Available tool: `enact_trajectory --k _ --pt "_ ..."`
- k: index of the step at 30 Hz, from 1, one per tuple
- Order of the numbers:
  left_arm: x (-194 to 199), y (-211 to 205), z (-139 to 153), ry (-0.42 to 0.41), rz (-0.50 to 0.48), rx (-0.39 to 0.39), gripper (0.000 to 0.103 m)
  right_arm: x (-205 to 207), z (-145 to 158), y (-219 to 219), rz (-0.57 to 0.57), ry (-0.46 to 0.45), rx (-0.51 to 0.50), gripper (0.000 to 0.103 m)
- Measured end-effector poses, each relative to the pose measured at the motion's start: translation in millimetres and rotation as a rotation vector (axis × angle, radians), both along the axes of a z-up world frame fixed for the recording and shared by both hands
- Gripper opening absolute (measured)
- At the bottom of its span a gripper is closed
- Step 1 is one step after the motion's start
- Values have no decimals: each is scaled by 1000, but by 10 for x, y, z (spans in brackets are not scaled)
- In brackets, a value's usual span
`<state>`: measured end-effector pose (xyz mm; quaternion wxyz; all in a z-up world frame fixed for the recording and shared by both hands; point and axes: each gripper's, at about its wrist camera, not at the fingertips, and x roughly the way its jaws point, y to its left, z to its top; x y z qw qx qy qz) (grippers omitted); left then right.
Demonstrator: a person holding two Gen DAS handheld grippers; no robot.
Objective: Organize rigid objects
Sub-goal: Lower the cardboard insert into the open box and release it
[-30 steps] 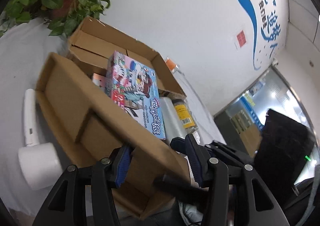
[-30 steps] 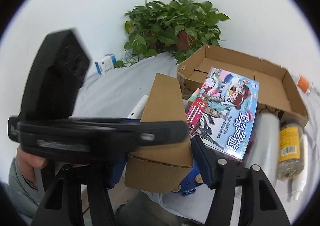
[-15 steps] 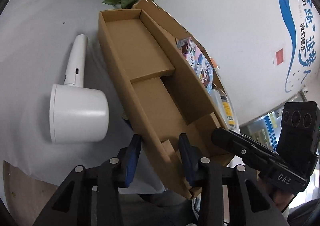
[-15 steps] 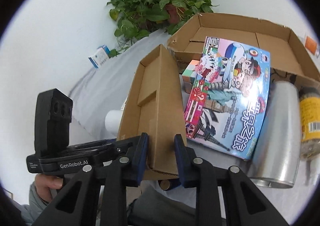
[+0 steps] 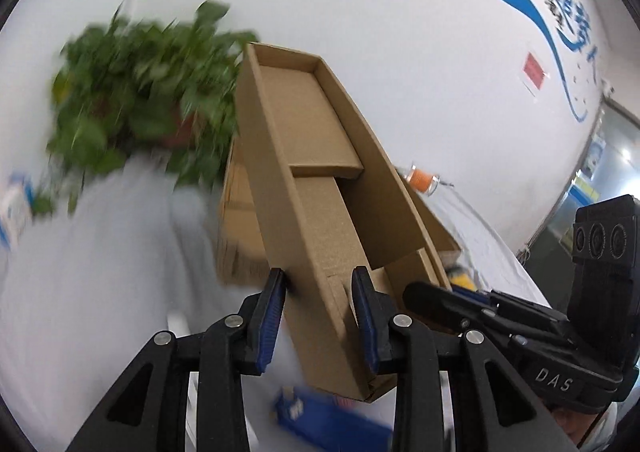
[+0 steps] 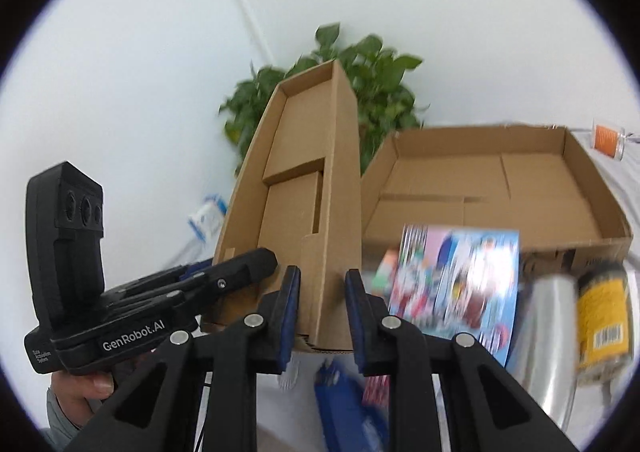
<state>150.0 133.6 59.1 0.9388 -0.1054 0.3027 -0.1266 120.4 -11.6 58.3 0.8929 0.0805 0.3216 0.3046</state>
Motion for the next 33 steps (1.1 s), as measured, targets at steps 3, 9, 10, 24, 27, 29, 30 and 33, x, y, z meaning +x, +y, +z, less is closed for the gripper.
enact_trajectory --k 3,9,10,24,27,29,30,33 --pt "513 55 271 -14 -34 65 29 435 138 50 -37 24 26 22" --pt "1689 114 176 111 -50 115 28 1334 14 139 -71 196 58 22" --pt "1864 188 72 143 -47 104 28 1469 -45 161 -75 226 55 22" --pt "2523 592 -994 389 9 68 22 2367 -1001 602 -136 653 -45 26" --pt "2315 619 -922 377 4 60 22 2376 -1048 616 -113 656 -42 38" --pt "2073 652 -793 332 7 42 31 2375 -1002 553 -90 643 -22 47" --pt "1928 676 -725 304 4 29 44 2282 -913 474 -99 601 -34 63" --pt "1410 613 -581 220 -1 23 92 1758 -419 120 -160 313 -144 87"
